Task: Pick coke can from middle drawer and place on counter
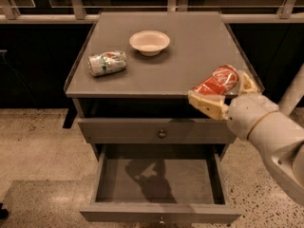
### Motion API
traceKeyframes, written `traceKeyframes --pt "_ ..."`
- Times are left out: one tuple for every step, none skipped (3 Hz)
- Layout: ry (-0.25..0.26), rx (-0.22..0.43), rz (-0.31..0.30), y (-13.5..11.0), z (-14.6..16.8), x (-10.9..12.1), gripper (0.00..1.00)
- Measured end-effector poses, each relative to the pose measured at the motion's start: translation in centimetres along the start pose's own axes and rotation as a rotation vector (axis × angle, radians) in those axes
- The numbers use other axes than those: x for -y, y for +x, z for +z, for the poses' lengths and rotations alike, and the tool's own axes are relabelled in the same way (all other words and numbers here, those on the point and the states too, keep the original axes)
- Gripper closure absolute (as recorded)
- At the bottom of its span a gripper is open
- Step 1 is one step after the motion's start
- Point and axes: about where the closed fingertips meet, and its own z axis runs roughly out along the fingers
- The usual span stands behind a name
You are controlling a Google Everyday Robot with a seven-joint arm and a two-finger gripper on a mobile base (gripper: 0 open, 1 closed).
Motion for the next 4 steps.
traceKeyframes --pt "-0.027 -0.004 -0.001 -1.3 3.9 0.6 1.00" --pt "-0.050 -0.026 0.000 -1.3 7.9 0.9 1.00" --pt "-0.054 -0.080 -0.049 -1.9 10.7 0.2 1.00" --pt "-0.055 -0.133 -0.129 -3.3 11.7 -1.8 1.00"
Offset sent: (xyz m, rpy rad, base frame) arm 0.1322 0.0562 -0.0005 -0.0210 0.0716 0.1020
